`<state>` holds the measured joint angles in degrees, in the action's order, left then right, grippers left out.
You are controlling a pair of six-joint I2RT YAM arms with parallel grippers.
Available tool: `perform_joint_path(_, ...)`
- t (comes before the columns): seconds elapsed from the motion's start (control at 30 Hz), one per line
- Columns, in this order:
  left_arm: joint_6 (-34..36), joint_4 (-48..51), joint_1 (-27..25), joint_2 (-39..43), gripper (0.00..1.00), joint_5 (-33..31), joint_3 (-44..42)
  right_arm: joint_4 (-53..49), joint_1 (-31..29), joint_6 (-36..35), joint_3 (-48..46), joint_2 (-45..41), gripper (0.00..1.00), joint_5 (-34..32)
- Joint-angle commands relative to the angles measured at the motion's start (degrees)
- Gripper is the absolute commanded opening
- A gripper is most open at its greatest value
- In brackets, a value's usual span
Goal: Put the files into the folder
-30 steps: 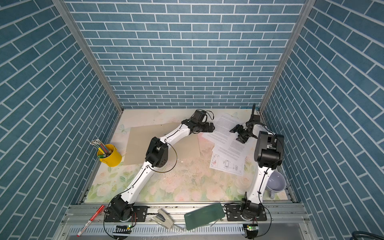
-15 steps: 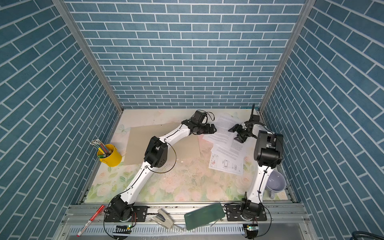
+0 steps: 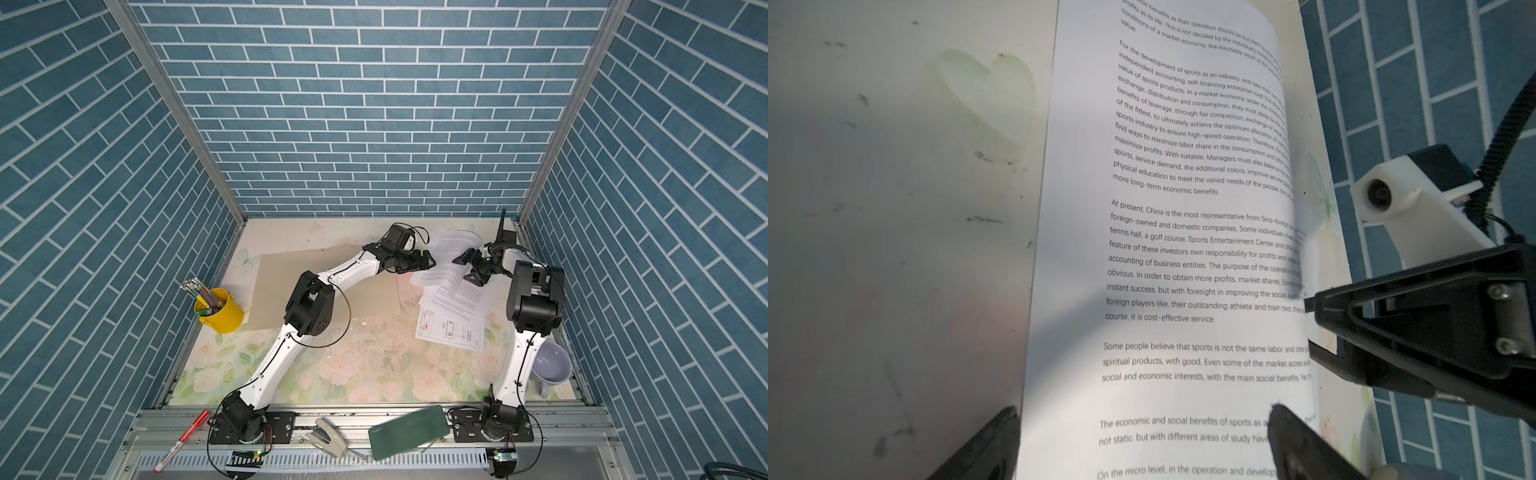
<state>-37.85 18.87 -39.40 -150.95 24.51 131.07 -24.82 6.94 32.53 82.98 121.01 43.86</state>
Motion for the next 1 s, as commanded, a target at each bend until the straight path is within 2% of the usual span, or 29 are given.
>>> perform_joint_path(0.0,-1.3,4.2,-1.6,-1.2,0.94,1.3,-2.2,-1.6,-0.4,-1.6,-0.8,1.3,0.78,2.0)
perform_joint_path(0.27,-0.8,4.6,-2.5,-0.7,0.93,1.3,-2.5,-8.9,-0.4,-6.0,2.2,3.5,0.73,0.6)
perform_joint_path(0.53,1.3,6.1,-2.7,0.3,0.93,-0.5,-2.4,-11.0,-0.3,-6.5,2.5,3.2,0.62,-2.1)
perform_joint_path(0.77,8.5,9.0,-2.6,3.2,0.94,-6.5,-2.6,-12.4,0.0,-6.7,3.1,4.0,0.55,-2.9)
perform_joint_path(0.97,20.5,6.3,-2.9,7.2,0.96,-12.7,-7.7,-13.9,0.3,-7.5,4.0,4.2,0.52,-3.4)
